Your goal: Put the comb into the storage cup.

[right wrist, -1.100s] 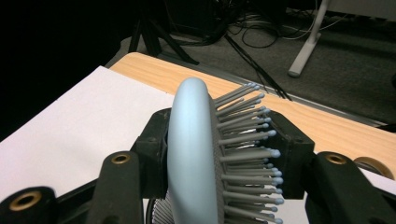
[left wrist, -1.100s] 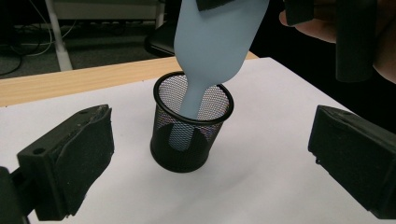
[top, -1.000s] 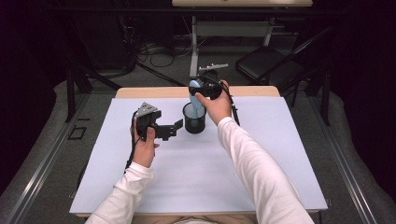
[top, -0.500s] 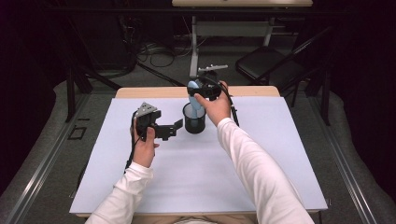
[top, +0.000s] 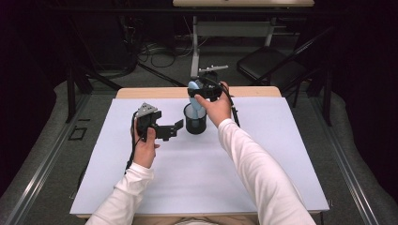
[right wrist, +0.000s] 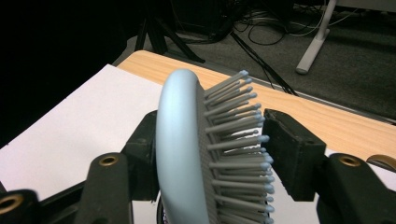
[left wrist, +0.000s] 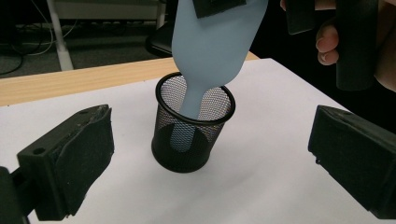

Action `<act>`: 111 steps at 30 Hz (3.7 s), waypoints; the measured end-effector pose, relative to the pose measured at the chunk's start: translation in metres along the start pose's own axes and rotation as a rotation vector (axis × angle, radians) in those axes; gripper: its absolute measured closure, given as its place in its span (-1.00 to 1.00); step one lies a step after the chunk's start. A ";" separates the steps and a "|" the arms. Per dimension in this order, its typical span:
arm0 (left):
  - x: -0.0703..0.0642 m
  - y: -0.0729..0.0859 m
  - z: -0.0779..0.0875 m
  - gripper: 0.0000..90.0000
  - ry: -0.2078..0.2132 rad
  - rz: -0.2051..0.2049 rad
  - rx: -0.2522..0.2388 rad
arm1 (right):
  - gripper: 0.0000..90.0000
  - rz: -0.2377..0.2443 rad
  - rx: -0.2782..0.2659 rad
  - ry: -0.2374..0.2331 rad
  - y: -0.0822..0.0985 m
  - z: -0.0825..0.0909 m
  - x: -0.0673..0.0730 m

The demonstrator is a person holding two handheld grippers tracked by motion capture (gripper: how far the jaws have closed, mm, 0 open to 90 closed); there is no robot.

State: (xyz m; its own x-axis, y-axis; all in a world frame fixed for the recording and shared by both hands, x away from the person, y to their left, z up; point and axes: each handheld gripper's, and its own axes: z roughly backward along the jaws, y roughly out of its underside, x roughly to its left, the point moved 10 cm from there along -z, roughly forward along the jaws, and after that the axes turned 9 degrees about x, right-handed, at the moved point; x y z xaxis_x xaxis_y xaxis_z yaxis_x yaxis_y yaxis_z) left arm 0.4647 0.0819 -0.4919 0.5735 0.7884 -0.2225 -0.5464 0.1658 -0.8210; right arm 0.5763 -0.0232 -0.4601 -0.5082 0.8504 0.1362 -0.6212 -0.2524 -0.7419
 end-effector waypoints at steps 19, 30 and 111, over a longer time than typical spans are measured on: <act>0.001 0.000 0.000 -0.99 0.001 -0.002 -0.001 | -0.77 -0.006 -0.005 0.051 -0.001 0.002 -0.008; 0.003 -0.001 -0.001 -0.99 0.001 0.006 -0.002 | -1.00 -0.022 0.008 0.034 -0.002 0.008 -0.009; 0.056 0.063 0.072 -0.99 0.005 -0.042 0.040 | -1.00 -0.026 -0.076 0.085 0.189 0.127 -0.075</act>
State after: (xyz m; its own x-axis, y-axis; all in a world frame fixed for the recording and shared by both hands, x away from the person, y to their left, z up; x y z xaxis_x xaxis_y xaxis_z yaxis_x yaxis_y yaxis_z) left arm 0.4183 0.1791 -0.5182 0.5995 0.7771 -0.1915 -0.5459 0.2221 -0.8079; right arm 0.4212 -0.1934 -0.5268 -0.4378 0.8932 0.1023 -0.5848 -0.1965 -0.7870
